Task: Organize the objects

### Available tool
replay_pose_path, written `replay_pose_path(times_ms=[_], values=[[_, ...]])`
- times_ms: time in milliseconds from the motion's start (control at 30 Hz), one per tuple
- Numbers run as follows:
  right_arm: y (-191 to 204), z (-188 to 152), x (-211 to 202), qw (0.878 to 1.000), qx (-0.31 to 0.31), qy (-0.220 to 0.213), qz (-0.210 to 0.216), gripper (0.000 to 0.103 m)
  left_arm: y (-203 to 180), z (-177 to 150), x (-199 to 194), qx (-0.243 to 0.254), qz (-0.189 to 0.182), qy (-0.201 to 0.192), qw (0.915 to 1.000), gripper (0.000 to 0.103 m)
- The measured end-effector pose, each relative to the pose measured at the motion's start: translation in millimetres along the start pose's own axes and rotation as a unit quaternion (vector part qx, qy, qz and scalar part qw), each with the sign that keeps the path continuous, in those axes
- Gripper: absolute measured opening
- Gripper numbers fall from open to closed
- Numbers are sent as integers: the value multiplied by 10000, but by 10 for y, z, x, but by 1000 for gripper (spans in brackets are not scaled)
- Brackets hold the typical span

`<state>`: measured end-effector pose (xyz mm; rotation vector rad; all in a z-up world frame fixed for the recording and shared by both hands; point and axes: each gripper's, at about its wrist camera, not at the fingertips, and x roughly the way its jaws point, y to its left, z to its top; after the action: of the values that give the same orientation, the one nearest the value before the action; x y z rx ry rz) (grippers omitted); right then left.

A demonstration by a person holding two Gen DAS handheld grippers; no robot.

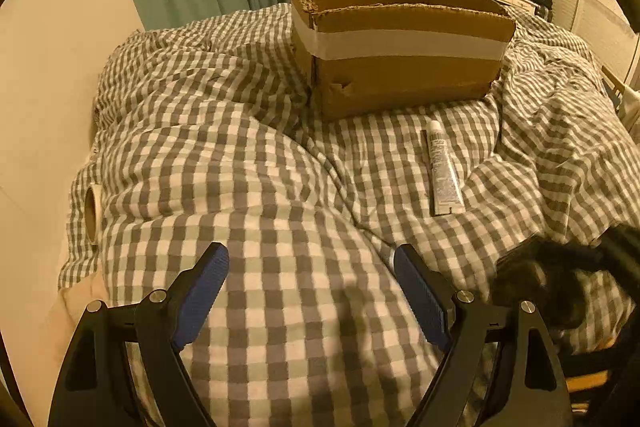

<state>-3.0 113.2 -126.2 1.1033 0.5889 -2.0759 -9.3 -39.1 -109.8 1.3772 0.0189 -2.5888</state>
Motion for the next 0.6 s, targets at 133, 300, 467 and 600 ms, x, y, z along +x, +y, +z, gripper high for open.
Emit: replay_pose_path(times_ms=[133, 300, 467, 600], values=[[-273, 51, -186, 9982, 180, -278, -500, 56, -124, 152, 39, 29, -133, -88, 9999, 87], [-670, 160, -324, 9925, 659, -547, -877, 55, -447, 385, 234, 286, -459, -105, 9985, 87], [-1005, 142, -424, 9871, 1109, -664, -947, 49, -809, 575, 641, 653, -484, 99, 9966, 84], [-1093, 118, -275, 9876, 1200, -482, -890, 39, -1032, 643, 1017, 659, -659, 455, 9946, 73]])
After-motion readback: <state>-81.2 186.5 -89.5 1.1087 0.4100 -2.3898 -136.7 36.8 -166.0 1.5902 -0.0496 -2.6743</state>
